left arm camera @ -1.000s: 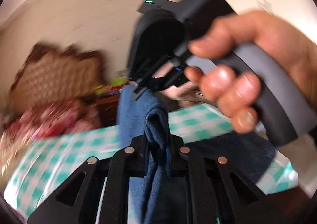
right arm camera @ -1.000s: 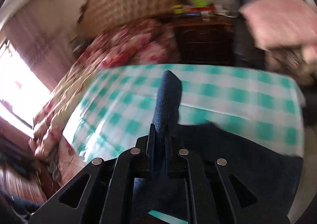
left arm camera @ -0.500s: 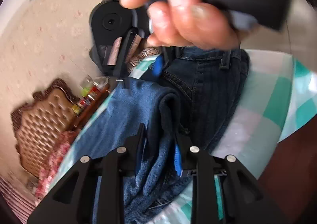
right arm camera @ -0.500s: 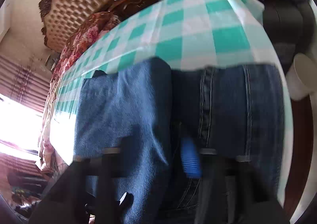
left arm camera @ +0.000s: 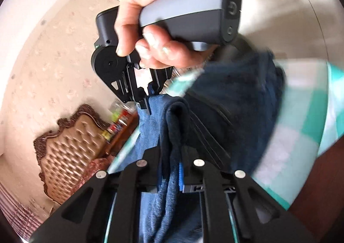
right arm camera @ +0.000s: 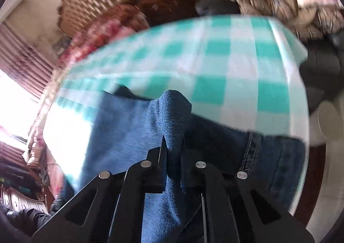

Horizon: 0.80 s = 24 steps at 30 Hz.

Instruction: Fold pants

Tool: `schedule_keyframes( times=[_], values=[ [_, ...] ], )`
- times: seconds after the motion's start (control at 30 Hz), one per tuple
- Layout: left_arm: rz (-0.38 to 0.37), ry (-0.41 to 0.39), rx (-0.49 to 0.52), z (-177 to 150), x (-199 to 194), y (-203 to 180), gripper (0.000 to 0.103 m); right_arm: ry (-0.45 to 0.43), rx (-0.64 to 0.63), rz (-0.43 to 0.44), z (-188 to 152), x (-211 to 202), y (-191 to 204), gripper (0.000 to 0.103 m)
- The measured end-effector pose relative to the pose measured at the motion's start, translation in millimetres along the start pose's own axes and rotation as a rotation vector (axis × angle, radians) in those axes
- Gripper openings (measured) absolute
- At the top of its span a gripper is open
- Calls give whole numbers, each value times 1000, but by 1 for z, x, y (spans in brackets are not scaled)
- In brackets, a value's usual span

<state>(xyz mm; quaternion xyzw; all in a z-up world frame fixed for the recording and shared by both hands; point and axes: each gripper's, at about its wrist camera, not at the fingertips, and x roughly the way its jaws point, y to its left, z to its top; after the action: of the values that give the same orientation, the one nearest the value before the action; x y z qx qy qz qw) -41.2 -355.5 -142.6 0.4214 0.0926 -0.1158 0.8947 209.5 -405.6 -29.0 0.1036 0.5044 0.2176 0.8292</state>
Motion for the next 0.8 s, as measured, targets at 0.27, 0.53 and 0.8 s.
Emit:
schedule_keyframes(
  times=[0.27,0.53,0.8],
  values=[
    [-49,-112,69,48,-25,-35,11,-96,46,-20,-18,-57,-49,9],
    [-153,-48,144,45,-8,-71,11,-51,128,-14,-47,-24,-97,10],
    [-132,-65,120,64,9,-65,11,-78,84,-37,-37,-42,-100,10]
  ],
)
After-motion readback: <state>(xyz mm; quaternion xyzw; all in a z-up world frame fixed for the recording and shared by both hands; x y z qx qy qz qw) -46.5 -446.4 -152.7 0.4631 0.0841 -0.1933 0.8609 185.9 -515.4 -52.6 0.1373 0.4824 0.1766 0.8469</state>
